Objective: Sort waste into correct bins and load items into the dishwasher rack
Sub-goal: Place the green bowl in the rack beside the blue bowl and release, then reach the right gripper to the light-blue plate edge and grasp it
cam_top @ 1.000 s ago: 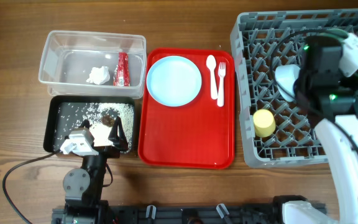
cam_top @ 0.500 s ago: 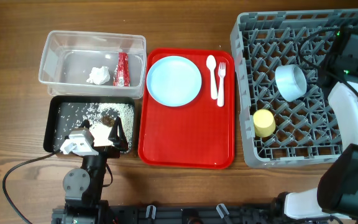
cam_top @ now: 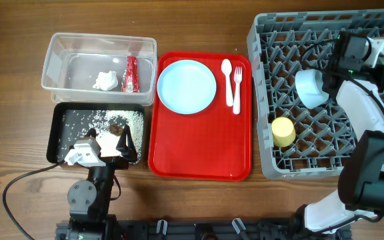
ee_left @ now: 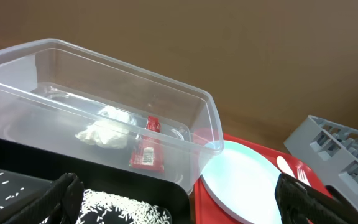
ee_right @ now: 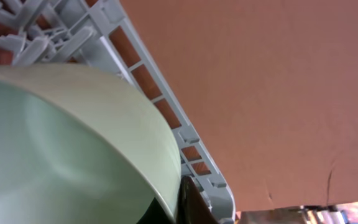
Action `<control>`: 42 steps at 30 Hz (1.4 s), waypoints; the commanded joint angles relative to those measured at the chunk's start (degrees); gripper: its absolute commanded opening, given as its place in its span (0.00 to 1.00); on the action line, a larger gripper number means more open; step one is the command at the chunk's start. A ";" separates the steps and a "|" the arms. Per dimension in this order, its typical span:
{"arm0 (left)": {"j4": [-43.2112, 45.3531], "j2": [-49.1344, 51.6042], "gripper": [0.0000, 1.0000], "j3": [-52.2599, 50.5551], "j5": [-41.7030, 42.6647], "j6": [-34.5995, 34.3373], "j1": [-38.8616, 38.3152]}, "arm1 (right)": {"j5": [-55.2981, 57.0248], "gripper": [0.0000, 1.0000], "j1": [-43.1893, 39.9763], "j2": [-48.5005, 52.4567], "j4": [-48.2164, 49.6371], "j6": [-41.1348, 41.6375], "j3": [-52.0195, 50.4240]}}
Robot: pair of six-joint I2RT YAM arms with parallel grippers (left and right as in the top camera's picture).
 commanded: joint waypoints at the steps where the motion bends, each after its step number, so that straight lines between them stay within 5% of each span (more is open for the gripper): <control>1: 0.20 -0.52 1.00 -0.48 0.87 0.79 0.31 | 0.15 0.04 1.55 2.43 -2.25 -0.81 0.00; 8: 0.20 -0.52 1.00 -0.48 0.87 0.79 0.31 | 0.11 0.06 3.87 1.64 -3.74 -0.39 0.00; 9: 0.20 -0.52 1.00 -0.48 0.87 0.79 0.31 | -1.44 0.19 5.14 0.83 -4.02 -0.44 0.00; 18: 0.20 -0.52 1.00 -0.48 0.87 0.79 0.31 | -26.86 0.64 25.62 -11.78 -8.28 1.22 0.37; 23: 0.20 -0.52 1.00 -0.48 0.87 0.79 0.31 | -64.02 0.58 39.95 -13.22 -16.96 18.86 3.45; 27: 0.20 -0.52 1.00 -0.48 0.87 0.79 0.31 | -83.41 0.57 43.93 -10.10 -17.09 32.68 3.45; 37: 0.20 -0.52 1.00 -0.48 0.87 0.79 0.31 | -61.51 0.53 40.24 1.73 -11.98 54.90 3.45; 42: 0.20 -0.52 1.00 -0.48 0.87 0.76 0.31 | -61.40 0.45 39.56 8.15 -11.67 60.83 3.45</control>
